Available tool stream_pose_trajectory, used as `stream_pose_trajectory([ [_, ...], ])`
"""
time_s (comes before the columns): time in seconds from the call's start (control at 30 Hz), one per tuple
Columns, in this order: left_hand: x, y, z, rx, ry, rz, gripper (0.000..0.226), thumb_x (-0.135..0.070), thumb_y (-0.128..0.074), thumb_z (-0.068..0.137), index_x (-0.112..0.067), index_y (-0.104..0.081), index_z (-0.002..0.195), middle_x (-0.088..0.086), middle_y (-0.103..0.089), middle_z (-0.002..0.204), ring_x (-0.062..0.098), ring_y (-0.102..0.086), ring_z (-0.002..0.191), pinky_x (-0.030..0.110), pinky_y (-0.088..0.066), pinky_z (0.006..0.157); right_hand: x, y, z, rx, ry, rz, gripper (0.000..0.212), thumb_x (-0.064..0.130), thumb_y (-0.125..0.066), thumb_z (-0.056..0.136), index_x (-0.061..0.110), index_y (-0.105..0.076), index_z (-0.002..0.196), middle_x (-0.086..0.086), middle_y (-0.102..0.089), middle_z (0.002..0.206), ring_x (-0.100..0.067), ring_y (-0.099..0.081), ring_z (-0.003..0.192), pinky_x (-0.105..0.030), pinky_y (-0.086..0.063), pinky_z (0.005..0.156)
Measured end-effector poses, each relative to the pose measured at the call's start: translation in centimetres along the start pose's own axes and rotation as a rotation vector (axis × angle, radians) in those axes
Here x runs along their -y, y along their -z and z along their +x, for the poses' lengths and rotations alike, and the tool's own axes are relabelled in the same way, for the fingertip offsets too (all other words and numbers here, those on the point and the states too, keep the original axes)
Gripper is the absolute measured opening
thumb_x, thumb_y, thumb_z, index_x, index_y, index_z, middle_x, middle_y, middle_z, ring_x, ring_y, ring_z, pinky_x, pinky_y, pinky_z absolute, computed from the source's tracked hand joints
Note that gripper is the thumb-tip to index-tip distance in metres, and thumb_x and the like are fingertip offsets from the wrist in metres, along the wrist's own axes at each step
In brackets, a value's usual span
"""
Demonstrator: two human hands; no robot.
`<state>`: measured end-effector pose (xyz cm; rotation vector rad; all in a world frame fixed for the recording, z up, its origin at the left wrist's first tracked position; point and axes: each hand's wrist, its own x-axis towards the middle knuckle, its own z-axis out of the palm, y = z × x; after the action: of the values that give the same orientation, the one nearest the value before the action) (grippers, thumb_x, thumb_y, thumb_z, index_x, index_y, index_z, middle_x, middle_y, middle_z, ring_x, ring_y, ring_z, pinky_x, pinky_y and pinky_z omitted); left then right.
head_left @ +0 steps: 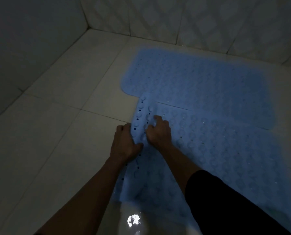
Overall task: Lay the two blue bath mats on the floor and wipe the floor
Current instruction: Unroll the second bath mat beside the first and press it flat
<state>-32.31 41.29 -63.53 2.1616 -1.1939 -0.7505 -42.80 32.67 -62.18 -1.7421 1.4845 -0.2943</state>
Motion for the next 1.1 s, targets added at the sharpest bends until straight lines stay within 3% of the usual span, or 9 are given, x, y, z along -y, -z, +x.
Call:
stream_pose_trajectory([
  [0.1,0.5,0.8,0.1,-0.018,0.016,0.014,0.063,-0.032,-0.057,0.064,-0.011,-0.054,0.123,0.006,-0.052,0.104,0.019,-0.043,0.107,0.027,-0.035,0.077,0.1,-0.5,-0.1,0.036,0.048,-0.078,0.051,0.019,-0.047,0.094,0.011,-0.04,0.144,-0.022,-0.045,0.136,-0.041,-0.043,0.123,-0.041,-0.031,0.105],
  [0.2,0.0,1.2,0.0,-0.013,0.079,-0.048,0.085,-0.029,-0.061,0.072,-0.022,-0.028,0.15,0.006,-0.045,0.128,0.024,-0.042,0.121,0.04,-0.042,0.094,0.5,-0.8,-0.3,0.072,0.112,-0.206,0.066,0.037,-0.023,0.087,0.005,-0.04,0.143,-0.02,-0.043,0.14,-0.039,-0.041,0.122,-0.038,-0.027,0.103],
  [0.3,0.2,1.4,-0.2,-0.085,0.043,0.102,0.081,-0.02,-0.064,0.076,-0.025,-0.03,0.149,0.009,-0.029,0.15,0.031,-0.034,0.133,0.052,-0.039,0.104,0.5,-0.8,-0.2,0.115,0.111,-0.257,0.064,0.033,-0.035,0.089,0.007,-0.033,0.148,-0.022,-0.039,0.137,-0.04,-0.037,0.125,-0.039,-0.024,0.107],
  [0.43,0.7,2.7,0.0,-0.133,-0.003,0.281,0.063,-0.045,-0.022,0.094,-0.019,-0.033,0.151,0.011,-0.034,0.155,0.034,-0.036,0.137,0.055,-0.038,0.105,0.4,-1.0,0.3,0.107,0.082,-0.256,0.063,0.029,-0.04,0.088,0.014,-0.033,0.149,-0.022,-0.036,0.136,-0.042,-0.036,0.124,-0.04,-0.025,0.11],
  [0.6,2.5,3.7,2.2,-0.077,0.062,0.732,0.066,-0.035,-0.031,0.103,-0.01,-0.003,0.158,0.011,-0.018,0.162,0.034,-0.022,0.146,0.062,-0.024,0.11,0.3,-1.5,0.8,0.114,0.055,-0.254,0.067,0.034,-0.036,0.082,0.017,-0.036,0.146,-0.017,-0.035,0.142,-0.038,-0.033,0.128,-0.044,-0.031,0.106],
  [0.77,4.3,4.6,3.7,-0.049,-0.179,1.097,0.066,-0.04,-0.014,0.097,-0.012,-0.024,0.157,0.018,-0.018,0.163,0.041,-0.013,0.15,0.071,-0.006,0.114,-0.1,-1.4,1.9,0.016,0.101,-0.341,0.05,0.025,-0.044,0.093,0.018,-0.04,0.142,-0.013,-0.042,0.136,-0.032,-0.04,0.124,-0.044,-0.042,0.095],
  [0.83,4.4,3.8,4.8,-0.005,-0.172,0.964,0.067,-0.052,-0.01,0.1,-0.021,-0.018,0.159,0.012,-0.012,0.166,0.034,-0.003,0.153,0.062,0.008,0.118,-0.5,-1.7,2.6,-0.073,0.162,-0.434,0.047,0.03,-0.044,0.091,0.019,-0.043,0.137,-0.012,-0.045,0.132,-0.032,-0.04,0.121,-0.045,-0.042,0.093],
  [0.93,5.3,2.3,6.8,0.045,-0.135,0.757,0.068,-0.065,-0.008,0.098,-0.037,0.003,0.158,0.002,0.009,0.167,0.03,0.01,0.153,0.059,0.007,0.12,-1.3,-2.0,4.0,-0.116,0.237,-0.55,0.057,0.046,-0.04,0.092,0.028,-0.032,0.146,-0.009,-0.032,0.15,-0.032,-0.029,0.135,-0.052,-0.036,0.103],
  [1.1,6.8,1.3,7.5,-0.012,-0.161,0.639,0.063,-0.07,-0.014,0.097,-0.052,0.008,0.152,-0.008,0.015,0.165,0.027,0.017,0.152,0.06,0.003,0.12,-3.7,-2.8,5.6,0.007,0.244,-0.616,0.065,0.066,-0.015,0.094,0.046,0.006,0.152,0.006,0.015,0.163,-0.027,0.017,0.149,-0.06,0.004,0.117],
])
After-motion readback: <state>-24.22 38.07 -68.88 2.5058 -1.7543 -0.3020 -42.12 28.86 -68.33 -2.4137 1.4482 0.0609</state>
